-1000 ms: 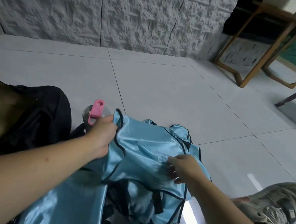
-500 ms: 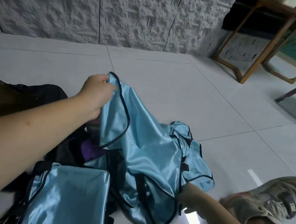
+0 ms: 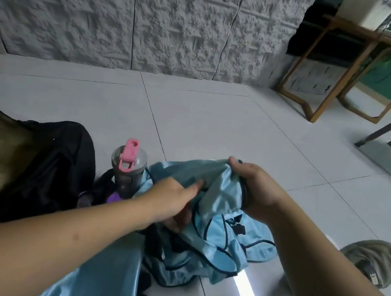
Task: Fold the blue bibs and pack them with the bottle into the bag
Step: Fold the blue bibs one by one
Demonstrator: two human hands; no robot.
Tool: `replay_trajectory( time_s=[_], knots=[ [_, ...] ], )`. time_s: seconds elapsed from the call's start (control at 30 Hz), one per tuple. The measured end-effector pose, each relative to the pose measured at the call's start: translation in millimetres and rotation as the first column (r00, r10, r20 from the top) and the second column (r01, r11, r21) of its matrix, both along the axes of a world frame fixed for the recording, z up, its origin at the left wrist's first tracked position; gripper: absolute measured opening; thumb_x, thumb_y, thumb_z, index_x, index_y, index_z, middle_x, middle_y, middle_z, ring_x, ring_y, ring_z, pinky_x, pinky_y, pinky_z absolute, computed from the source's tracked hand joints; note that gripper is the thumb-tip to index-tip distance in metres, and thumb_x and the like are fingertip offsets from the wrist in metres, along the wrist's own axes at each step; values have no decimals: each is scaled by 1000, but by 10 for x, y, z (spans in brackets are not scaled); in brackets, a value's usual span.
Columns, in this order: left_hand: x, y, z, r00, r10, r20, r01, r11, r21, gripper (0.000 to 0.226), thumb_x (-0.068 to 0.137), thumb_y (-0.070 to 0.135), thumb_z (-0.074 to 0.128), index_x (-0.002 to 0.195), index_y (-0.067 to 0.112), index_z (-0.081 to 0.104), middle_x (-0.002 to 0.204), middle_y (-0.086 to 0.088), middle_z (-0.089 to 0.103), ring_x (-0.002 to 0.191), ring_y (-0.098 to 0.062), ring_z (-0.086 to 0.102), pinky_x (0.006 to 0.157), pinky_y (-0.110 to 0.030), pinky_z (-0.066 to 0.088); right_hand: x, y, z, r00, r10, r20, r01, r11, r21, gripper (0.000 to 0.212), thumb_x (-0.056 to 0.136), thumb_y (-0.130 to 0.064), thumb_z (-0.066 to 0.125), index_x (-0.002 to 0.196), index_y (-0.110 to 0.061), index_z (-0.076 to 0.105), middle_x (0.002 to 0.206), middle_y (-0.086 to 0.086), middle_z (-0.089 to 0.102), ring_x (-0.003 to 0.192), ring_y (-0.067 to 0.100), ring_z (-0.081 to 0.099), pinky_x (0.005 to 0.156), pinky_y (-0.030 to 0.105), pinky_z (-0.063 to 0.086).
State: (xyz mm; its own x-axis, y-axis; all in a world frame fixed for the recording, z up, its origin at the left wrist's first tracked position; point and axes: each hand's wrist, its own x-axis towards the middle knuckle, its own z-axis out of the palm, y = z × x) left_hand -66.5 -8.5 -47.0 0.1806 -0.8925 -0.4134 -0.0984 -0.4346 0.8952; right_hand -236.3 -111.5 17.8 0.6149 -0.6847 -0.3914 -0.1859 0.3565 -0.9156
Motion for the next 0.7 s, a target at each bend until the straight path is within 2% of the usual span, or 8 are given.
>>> replay_trajectory(
  time_s=[0.1, 0.17, 0.23, 0.33, 0.43, 0.5, 0.57, 0.7],
  knots=[
    [-81, 88, -101, 986, -107, 126, 93, 989, 114, 82, 72, 85, 61, 111, 14, 70, 109, -10, 75, 94, -30, 72, 67, -40, 63, 104, 8, 190, 991, -66, 120, 67, 998, -2, 39, 99, -39, 59, 114, -3, 56, 101, 21, 60, 91, 33, 61, 88, 42, 53],
    [-147, 138, -131, 937, -230, 264, 195, 969, 155, 103, 59, 103, 42, 112, 18, 69, 103, -6, 73, 86, -21, 67, 64, -31, 56, 139, 20, 297, 975, -134, 175, 132, 991, 22, 34, 102, -40, 54, 105, -6, 57, 94, 15, 62, 87, 29, 65, 88, 42, 54],
    [-206, 144, -178, 873, -277, 402, 236, 960, 150, 91, 62, 101, 39, 101, 22, 62, 88, 1, 66, 76, -16, 62, 65, -27, 50, 176, 64, 433, 955, -178, 238, 172, 984, 46, 34, 104, -41, 50, 96, -9, 57, 87, 10, 63, 80, 26, 67, 84, 41, 55],
    [-219, 149, -254, 831, -227, 508, 184, 974, 134, 89, 65, 90, 59, 128, 27, 52, 113, 9, 64, 95, -12, 63, 84, -30, 54, 235, 112, 660, 906, -237, 350, 224, 972, 76, 32, 105, -40, 48, 95, -11, 57, 77, 6, 64, 67, 21, 68, 73, 38, 57],
    [-206, 209, -184, 738, -131, 662, 56, 989, 134, 98, 64, 94, 54, 129, 21, 54, 111, 5, 67, 93, -14, 63, 90, -35, 54, 314, 137, 837, 851, -297, 434, 273, 955, 119, 44, 105, -41, 48, 123, -2, 59, 96, 13, 70, 83, 28, 73, 76, 41, 60],
    [-201, 214, -107, 707, -118, 697, 13, 988, 154, 99, 66, 99, 44, 111, 13, 62, 96, 0, 71, 83, -14, 65, 86, -35, 56, 363, 153, 924, 819, -326, 472, 292, 945, 147, 60, 104, -42, 48, 144, 3, 50, 120, 21, 69, 105, 36, 71, 81, 46, 61],
    [-189, 188, -52, 734, -133, 666, -13, 978, 210, 96, 76, 98, 30, 88, 9, 64, 89, -7, 72, 79, -18, 67, 87, -36, 56, 389, 179, 997, 801, -334, 497, 288, 943, 168, 61, 104, -43, 48, 146, 2, 49, 133, 22, 65, 118, 37, 67, 86, 48, 61],
    [-42, 75, -31, 831, 10, 557, -154, 965, 212, 75, 90, 74, 46, 118, 6, 66, 119, -12, 69, 96, -25, 61, 85, -29, 48, 414, 215, 1053, 778, -342, 527, 274, 939, 206, 57, 104, -41, 50, 144, 0, 53, 137, 21, 64, 125, 37, 64, 92, 49, 58]
  ],
)
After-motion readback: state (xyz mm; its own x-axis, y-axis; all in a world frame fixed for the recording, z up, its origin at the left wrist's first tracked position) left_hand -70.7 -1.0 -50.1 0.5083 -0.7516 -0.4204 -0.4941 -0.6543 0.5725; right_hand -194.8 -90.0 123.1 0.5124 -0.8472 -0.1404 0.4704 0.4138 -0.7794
